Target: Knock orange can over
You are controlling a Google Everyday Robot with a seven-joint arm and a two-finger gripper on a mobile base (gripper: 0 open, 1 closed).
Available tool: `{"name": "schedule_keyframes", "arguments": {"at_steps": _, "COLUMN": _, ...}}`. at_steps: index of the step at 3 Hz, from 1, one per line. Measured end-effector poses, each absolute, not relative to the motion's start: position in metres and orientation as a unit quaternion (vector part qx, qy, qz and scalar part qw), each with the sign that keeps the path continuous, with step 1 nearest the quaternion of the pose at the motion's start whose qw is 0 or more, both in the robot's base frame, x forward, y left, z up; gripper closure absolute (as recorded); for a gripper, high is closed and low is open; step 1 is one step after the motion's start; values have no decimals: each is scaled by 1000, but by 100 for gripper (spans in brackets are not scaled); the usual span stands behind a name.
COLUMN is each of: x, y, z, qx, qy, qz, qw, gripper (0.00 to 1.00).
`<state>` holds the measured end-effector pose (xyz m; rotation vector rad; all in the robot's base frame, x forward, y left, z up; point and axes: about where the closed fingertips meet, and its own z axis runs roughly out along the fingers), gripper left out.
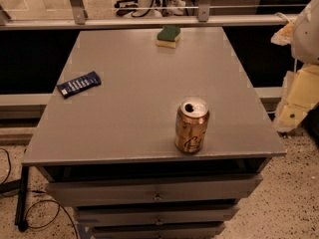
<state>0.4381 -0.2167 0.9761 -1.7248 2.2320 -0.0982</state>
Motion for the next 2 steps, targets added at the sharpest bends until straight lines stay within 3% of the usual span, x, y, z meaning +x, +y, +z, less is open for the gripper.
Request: {"name": "schedule_keyframes", "arguments": {"at_steps": 2, "x": 438, "y": -215, "z": 976, "qx": -601, "qy": 780, "qz": -27, "qw": 170, "gripper": 0}}
